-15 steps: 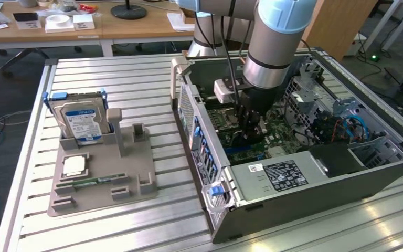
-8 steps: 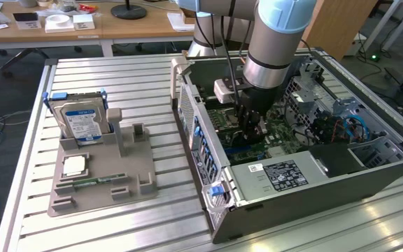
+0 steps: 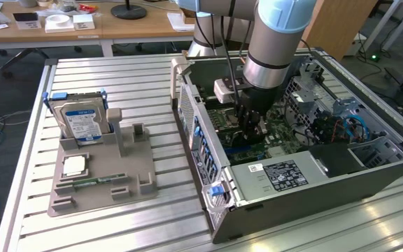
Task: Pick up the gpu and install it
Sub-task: 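Insert the gpu into the slot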
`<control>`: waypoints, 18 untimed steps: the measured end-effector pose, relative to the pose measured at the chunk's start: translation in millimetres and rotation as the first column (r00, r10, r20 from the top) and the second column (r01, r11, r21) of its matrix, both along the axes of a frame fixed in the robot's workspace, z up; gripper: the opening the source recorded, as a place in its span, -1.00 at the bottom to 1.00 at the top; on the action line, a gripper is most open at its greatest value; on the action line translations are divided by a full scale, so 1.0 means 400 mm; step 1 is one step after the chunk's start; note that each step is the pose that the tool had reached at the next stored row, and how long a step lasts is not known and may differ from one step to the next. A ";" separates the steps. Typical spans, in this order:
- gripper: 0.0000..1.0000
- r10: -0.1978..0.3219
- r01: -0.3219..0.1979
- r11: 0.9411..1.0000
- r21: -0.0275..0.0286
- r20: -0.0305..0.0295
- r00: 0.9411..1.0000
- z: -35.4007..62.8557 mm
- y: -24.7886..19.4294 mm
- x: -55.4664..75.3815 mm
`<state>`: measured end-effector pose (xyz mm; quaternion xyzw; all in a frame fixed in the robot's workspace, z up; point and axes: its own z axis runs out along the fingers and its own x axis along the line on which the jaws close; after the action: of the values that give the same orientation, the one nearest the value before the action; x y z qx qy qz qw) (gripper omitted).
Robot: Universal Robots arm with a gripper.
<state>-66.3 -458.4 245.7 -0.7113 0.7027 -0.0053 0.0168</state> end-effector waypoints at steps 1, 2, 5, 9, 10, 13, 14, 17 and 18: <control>-0.47 0.000 0.000 1.000 0.000 0.000 1.000 0.000 0.000 0.000; -0.47 0.000 0.000 1.000 0.000 0.000 1.000 0.000 0.000 0.000; -0.47 -0.004 0.004 1.000 -0.001 0.000 1.000 0.000 0.000 0.000; -0.47 -0.010 0.010 1.000 -0.001 0.000 1.000 -0.004 -0.001 0.000; -0.47 -0.010 0.010 1.000 -0.001 0.000 1.000 -0.004 -0.001 0.000; -0.47 -0.011 0.011 1.000 -0.001 0.000 1.000 -0.005 -0.001 0.000; -0.47 -0.011 0.011 1.000 -0.002 0.000 1.000 -0.005 -0.001 0.000; -0.47 -0.013 0.013 1.000 -0.003 0.000 1.000 -0.005 -0.001 0.000; -0.47 -0.014 0.014 1.000 -0.003 0.000 1.000 -0.005 -0.001 0.000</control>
<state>-66.3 -459.0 243.8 -0.7064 0.7076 -0.0065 0.0157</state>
